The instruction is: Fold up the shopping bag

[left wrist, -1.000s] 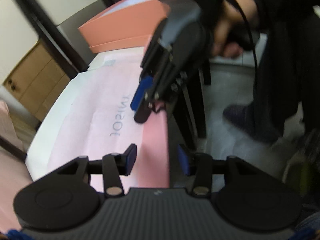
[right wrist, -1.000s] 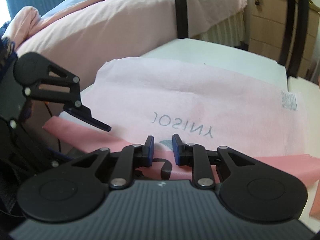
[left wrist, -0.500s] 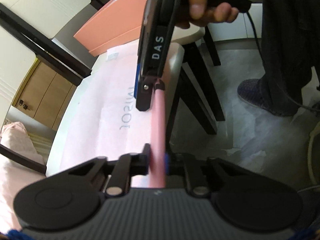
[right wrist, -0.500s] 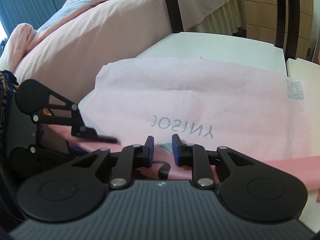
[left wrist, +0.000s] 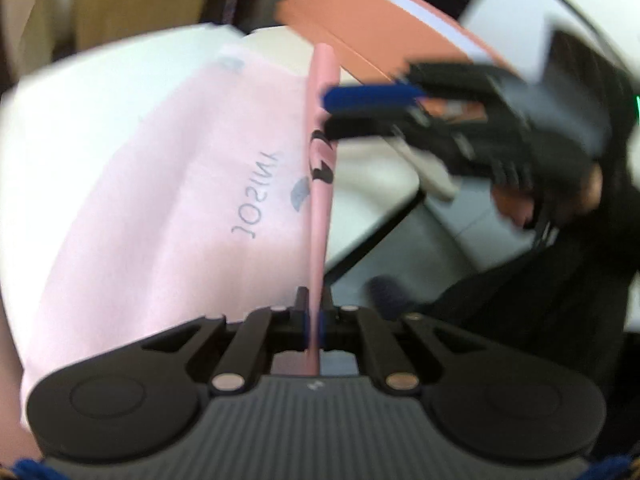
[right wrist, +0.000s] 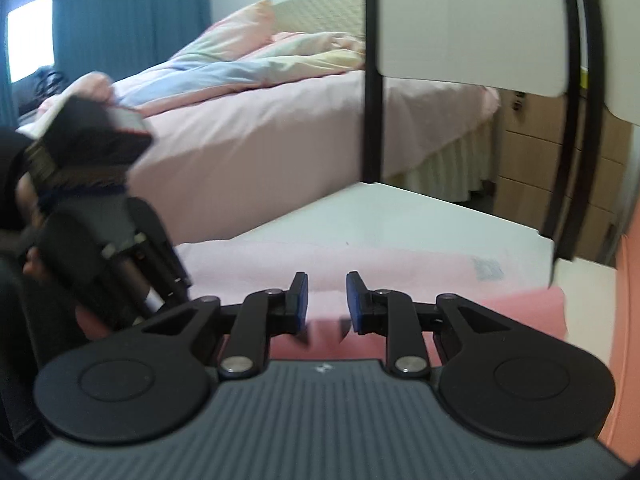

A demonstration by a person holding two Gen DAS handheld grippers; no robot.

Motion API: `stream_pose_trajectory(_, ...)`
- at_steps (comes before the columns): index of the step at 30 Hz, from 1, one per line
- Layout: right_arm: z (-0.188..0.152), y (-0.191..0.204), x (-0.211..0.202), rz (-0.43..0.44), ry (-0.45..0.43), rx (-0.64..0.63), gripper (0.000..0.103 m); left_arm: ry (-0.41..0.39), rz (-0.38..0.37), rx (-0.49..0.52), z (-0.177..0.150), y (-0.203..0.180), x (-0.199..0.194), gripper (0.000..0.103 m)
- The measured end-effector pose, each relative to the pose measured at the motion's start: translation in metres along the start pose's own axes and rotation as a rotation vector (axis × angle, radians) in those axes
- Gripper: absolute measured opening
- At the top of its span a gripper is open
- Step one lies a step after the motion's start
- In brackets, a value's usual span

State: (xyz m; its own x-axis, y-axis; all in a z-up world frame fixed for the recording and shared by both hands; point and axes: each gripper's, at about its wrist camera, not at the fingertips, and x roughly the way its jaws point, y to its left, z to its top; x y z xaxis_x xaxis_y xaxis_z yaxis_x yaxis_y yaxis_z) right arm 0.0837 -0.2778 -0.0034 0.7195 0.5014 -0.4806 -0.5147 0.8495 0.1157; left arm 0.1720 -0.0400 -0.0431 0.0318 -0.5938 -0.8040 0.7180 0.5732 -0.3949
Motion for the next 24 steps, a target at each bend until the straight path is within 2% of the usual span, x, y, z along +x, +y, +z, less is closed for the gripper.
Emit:
stream_pose_trajectory(4,-0.007,0.000,0.019,0.007,0.053,-0.010,0.025,0.016,-0.029,-0.102,0.001,0.018,0.000,0.004)
stream_pose_trajectory(9,-0.010,-0.005,0.040,0.010,0.064,0.019,0.025,0.028,-0.015,-0.145,0.001,0.026,0.000,0.004)
stream_pose_trajectory(13,-0.008,-0.009,0.047,0.030,0.027,0.042,0.025,0.031,-0.009,-0.155,0.001,0.029,0.000,0.004)
stream_pose_trajectory(17,-0.003,-0.006,0.056,0.043,-0.001,-0.002,0.025,0.033,-0.007,-0.162,0.000,0.033,-0.001,0.004)
stream_pose_trajectory(21,-0.004,-0.003,0.076,0.035,0.057,-0.015,0.025,0.030,0.005,-0.144,0.001,0.030,-0.001,0.005)
stream_pose_trajectory(24,-0.005,-0.003,0.087,0.041,0.078,-0.013,0.025,0.017,0.044,-0.107,0.002,0.026,-0.002,0.012)
